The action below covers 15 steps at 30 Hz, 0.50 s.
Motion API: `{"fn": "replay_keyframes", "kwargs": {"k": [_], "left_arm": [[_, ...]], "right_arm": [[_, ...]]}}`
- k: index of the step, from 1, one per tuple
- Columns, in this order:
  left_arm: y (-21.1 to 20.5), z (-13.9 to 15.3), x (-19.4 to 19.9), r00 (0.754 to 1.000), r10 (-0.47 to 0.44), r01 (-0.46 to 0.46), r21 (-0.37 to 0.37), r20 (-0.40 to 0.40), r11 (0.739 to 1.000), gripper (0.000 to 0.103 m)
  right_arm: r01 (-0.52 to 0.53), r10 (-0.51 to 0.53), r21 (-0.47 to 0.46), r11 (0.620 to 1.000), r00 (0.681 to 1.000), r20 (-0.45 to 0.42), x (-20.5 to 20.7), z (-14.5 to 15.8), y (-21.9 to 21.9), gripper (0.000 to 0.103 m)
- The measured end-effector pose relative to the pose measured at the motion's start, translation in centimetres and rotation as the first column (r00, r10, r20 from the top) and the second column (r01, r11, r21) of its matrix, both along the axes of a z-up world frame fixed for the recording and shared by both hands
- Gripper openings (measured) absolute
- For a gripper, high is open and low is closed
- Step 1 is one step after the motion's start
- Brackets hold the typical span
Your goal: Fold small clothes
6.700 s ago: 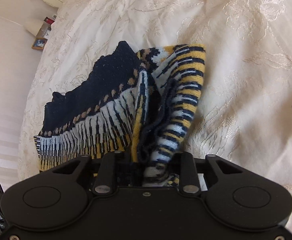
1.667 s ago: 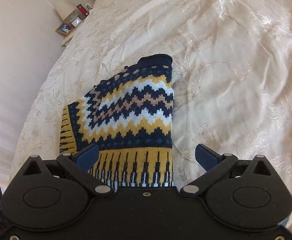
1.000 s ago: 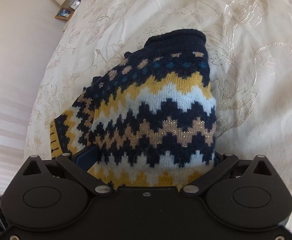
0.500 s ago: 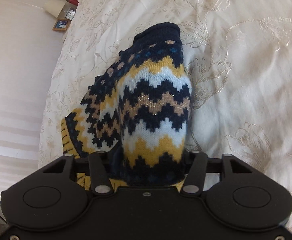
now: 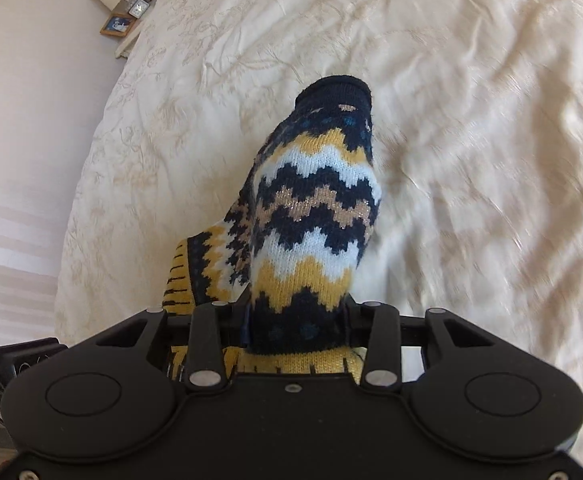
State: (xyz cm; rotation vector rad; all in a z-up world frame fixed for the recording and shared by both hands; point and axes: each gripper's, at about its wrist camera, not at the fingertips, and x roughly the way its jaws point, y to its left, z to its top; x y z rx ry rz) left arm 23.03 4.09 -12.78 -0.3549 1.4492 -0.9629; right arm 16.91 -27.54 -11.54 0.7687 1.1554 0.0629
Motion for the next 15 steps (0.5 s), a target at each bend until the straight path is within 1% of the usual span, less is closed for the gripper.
{"fn": "replay_keyframes", "kwargs": {"k": [3, 5, 6, 7, 9, 11, 12, 13, 15], "left_arm": [[-0.4, -0.3, 0.7, 1.000, -0.023, 0.023, 0.039, -0.008, 0.999, 0.034], [-0.6, -0.8, -1.8, 1.000, -0.025, 0.026, 0.072, -0.006, 0.997, 0.035], [-0.6, -1.0, -2.7, 1.000, -0.021, 0.020, 0.100, 0.009, 0.995, 0.035], [-0.6, -1.2, -3.5, 0.999, -0.014, 0.009, 0.138, 0.035, 0.990, 0.035], [-0.4, -1.6, -4.6, 0.996, 0.020, -0.038, 0.227, 0.084, 0.973, 0.036], [0.7, -1.5, -5.4, 0.990, 0.087, -0.113, 0.253, 0.110, 0.961, 0.042], [1.1, -1.3, -5.8, 0.985, 0.114, -0.145, 0.267, 0.129, 0.953, 0.042], [1.7, -1.0, -6.3, 0.979, 0.129, -0.169, 0.281, 0.155, 0.945, 0.043], [2.1, 0.5, -7.9, 0.963, 0.128, -0.199, 0.303, 0.239, 0.932, 0.043]], "right_arm": [[-0.005, 0.006, 0.008, 1.000, 0.999, -0.044, -3.3, -0.8, -0.1, 0.049], [-0.003, 0.004, 0.012, 1.000, 0.998, -0.063, -5.1, -1.4, -0.3, 0.051], [-0.004, 0.004, -0.001, 1.000, 0.997, -0.075, -5.7, -1.7, -0.3, 0.054], [-0.006, 0.004, -0.025, 1.000, 0.996, -0.091, -6.1, -2.0, -0.3, 0.059], [-0.018, 0.010, -0.081, 0.997, 0.994, -0.105, -6.7, -2.3, -0.4, 0.065], [-0.015, 0.007, -0.094, 0.995, 0.996, -0.085, -7.2, -2.1, -0.7, 0.067], [-0.010, 0.004, -0.089, 0.996, 0.998, -0.068, -7.5, -1.8, -0.9, 0.070], [-0.007, 0.003, -0.087, 0.996, 0.999, -0.050, -7.8, -1.4, -1.0, 0.074], [-0.017, 0.016, -0.108, 0.994, 1.000, -0.005, -9.1, -0.3, -1.3, 0.076]]}}
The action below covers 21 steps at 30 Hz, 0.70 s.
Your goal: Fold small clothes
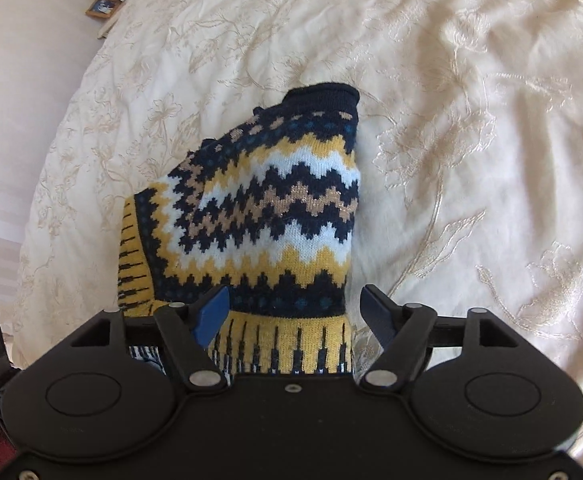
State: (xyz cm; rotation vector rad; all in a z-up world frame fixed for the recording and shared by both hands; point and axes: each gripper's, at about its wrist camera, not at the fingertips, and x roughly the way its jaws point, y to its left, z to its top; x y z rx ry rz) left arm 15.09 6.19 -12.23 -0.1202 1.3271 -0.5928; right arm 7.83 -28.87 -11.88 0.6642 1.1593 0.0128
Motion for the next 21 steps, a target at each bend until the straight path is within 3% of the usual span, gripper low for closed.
{"fn": "replay_keyframes", "kwargs": {"k": [3, 9, 16, 17, 19, 21], "left_arm": [[-1.9, 3.2, -0.7, 0.992, -0.023, 0.018, 0.044, 0.126, 0.999, 0.043], [-5.2, 6.8, -1.4, 0.954, -0.077, 0.075, 0.017, 0.290, 0.997, 0.043], [-8.7, 4.9, 1.3, 0.938, -0.114, 0.108, 0.038, 0.327, 0.993, 0.043], [-8.5, 4.3, 1.9, 0.943, -0.107, 0.096, 0.048, 0.316, 0.994, 0.043], [-7.6, 3.0, 3.1, 0.955, -0.096, 0.074, 0.088, 0.280, 0.993, 0.043], [-6.9, 1.6, 4.0, 0.966, -0.100, 0.070, 0.132, 0.239, 0.989, 0.042]], "right_arm": [[-0.017, 0.019, -0.050, 0.999, 0.998, 0.052, -1.1, 1.5, 0.0, 0.076], [-0.013, 0.037, -0.183, 0.983, 0.992, 0.124, -2.3, 2.8, 0.2, 0.077], [0.004, 0.027, -0.250, 0.968, 0.992, 0.120, -1.9, 2.3, 0.1, 0.074], [0.003, 0.029, -0.259, 0.966, 0.992, 0.121, -1.8, 2.4, 0.2, 0.071], [-0.002, 0.039, -0.275, 0.961, 0.991, 0.131, -1.3, 2.6, 0.4, 0.053], [-0.004, 0.049, -0.291, 0.957, 0.988, 0.146, -0.5, 2.9, 0.7, 0.044]]}}
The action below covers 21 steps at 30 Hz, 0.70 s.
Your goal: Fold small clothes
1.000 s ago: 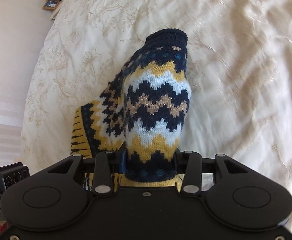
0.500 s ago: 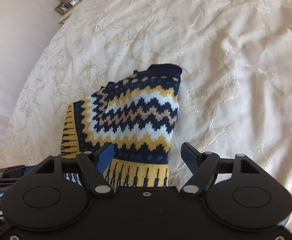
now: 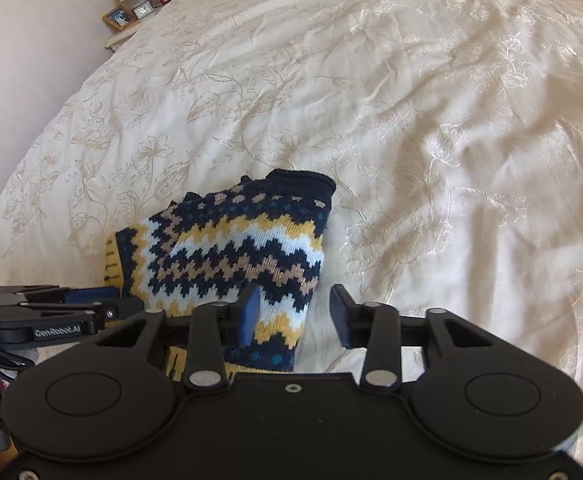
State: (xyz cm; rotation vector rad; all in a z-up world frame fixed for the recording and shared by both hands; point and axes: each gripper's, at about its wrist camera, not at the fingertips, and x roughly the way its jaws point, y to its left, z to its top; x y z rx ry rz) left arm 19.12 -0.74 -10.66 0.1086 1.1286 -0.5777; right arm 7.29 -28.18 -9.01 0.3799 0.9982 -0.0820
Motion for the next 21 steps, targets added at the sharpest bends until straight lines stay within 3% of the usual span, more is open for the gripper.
{"fn": "replay_keyframes", "kwargs": {"k": [5, 11, 13, 18, 21], "left_arm": [[1.5, -0.8, 1.0, 0.999, -0.018, 0.016, -0.030, -0.043, 0.999, 0.043], [1.7, -1.3, 1.2, 0.997, -0.017, 0.014, -0.045, -0.070, 0.999, 0.043], [1.8, -1.4, 1.4, 0.997, -0.022, 0.018, -0.054, -0.077, 0.998, 0.043], [2.0, -1.5, 1.6, 0.996, -0.044, 0.039, -0.064, -0.081, 0.997, 0.044], [2.0, -1.5, 1.4, 0.996, -0.061, 0.057, -0.064, -0.068, 0.996, 0.044]], "right_arm": [[-0.050, 0.051, -0.037, 0.998, 0.998, 0.024, 2.8, -0.3, 1.7, 0.044], [-0.075, 0.069, -0.053, 0.996, 0.991, -0.116, 7.0, -5.2, 2.4, 0.044], [-0.057, 0.051, -0.047, 0.997, 0.991, -0.127, 7.5, -6.0, 2.2, 0.044], [-0.045, 0.036, -0.071, 0.996, 0.991, -0.125, 7.4, -5.3, 2.5, 0.047], [-0.024, 0.014, -0.093, 0.995, 0.994, -0.106, 6.1, -4.2, 3.0, 0.059]]}}
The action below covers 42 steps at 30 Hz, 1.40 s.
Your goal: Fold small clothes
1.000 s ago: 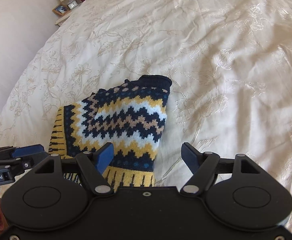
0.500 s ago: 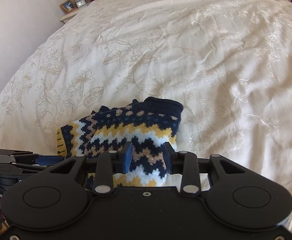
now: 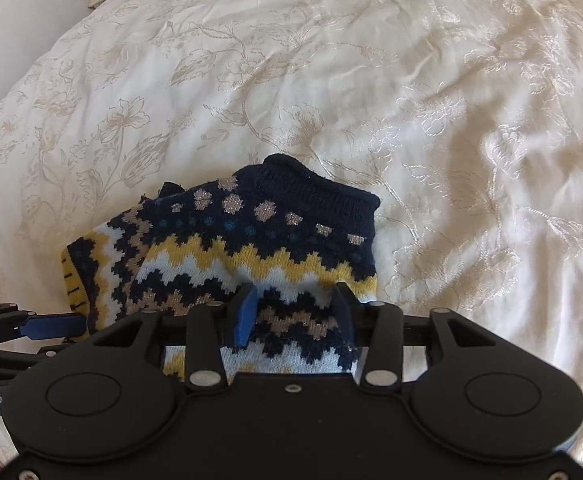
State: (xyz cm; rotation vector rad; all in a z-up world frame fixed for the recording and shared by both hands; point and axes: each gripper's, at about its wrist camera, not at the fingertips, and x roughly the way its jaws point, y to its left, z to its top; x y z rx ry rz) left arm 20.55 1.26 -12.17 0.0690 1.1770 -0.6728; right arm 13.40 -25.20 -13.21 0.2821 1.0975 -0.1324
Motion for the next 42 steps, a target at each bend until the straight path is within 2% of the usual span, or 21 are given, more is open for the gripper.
{"fn": "replay_keyframes", "kwargs": {"k": [1, 5, 12, 15, 17, 18, 20, 22, 27, 34, 37, 42], "left_arm": [[0.0, 0.0, -0.1, 1.000, -0.002, 0.002, 0.000, 0.006, 1.000, 0.045], [-0.1, 0.1, -0.7, 0.999, -0.009, 0.009, 0.004, 0.033, 1.000, 0.046], [-0.3, 0.1, -1.3, 0.998, -0.013, 0.012, 0.012, 0.064, 1.000, 0.049], [-0.6, 0.3, -1.8, 0.998, -0.019, 0.017, 0.020, 0.064, 1.000, 0.067], [-1.0, 0.5, -2.4, 0.998, -0.033, 0.030, 0.043, 0.063, 0.999, 0.094], [-1.2, 0.7, -2.9, 0.998, -0.025, 0.021, 0.067, 0.064, 0.998, 0.100], [-1.0, 1.0, -3.9, 0.999, 0.012, -0.015, 0.066, 0.050, 0.998, 0.101], [-0.5, 1.6, -4.9, 0.997, 0.059, -0.062, 0.073, 0.046, 0.995, 0.101], [0.1, 3.8, -7.7, 0.988, 0.136, -0.144, 0.108, 0.074, 0.984, 0.101], [-0.6, 7.2, -10.7, 0.969, 0.190, -0.214, 0.156, 0.157, 0.964, 0.099], [-1.1, 8.7, -11.9, 0.956, 0.212, -0.249, 0.181, 0.201, 0.951, 0.098], [-1.0, 11.0, -13.7, 0.938, 0.265, -0.302, 0.150, 0.223, 0.941, 0.092]], "right_arm": [[0.005, -0.005, -0.008, 1.000, 1.000, 0.004, -0.6, 0.3, 0.2, 0.066], [0.012, -0.013, -0.027, 1.000, 1.000, -0.014, -3.5, 0.7, 1.4, 0.069], [0.071, -0.069, 0.022, 0.997, 0.996, -0.049, -7.7, -0.2, 1.7, 0.085], [0.068, -0.066, 0.039, 0.997, 0.997, -0.038, -8.5, 0.0, 1.5, 0.090], [0.052, -0.050, 0.045, 0.998, 0.998, -0.030, -8.7, 0.3, 1.4, 0.094], [0.037, -0.036, 0.046, 0.998, 0.999, -0.022, -8.9, 0.5, 1.4, 0.094], [0.013, -0.012, 0.039, 0.999, 1.000, -0.004, -9.4, 1.2, 1.5, 0.095], [-0.005, 0.003, 0.049, 0.999, 1.000, 0.031, -10.2, 2.1, 1.5, 0.103], [-0.037, 0.031, 0.056, 0.998, 0.994, 0.109, -12.1, 4.7, 1.4, 0.102], [-0.048, 0.045, 0.023, 0.999, 0.992, 0.119, -13.9, 6.8, 1.3, 0.102], [-0.050, 0.044, 0.039, 0.998, 0.989, 0.143, -15.0, 7.7, 1.2, 0.102], [-0.055, 0.039, 0.071, 0.996, 0.978, 0.207, -16.5, 9.5, 1.1, 0.102]]}}
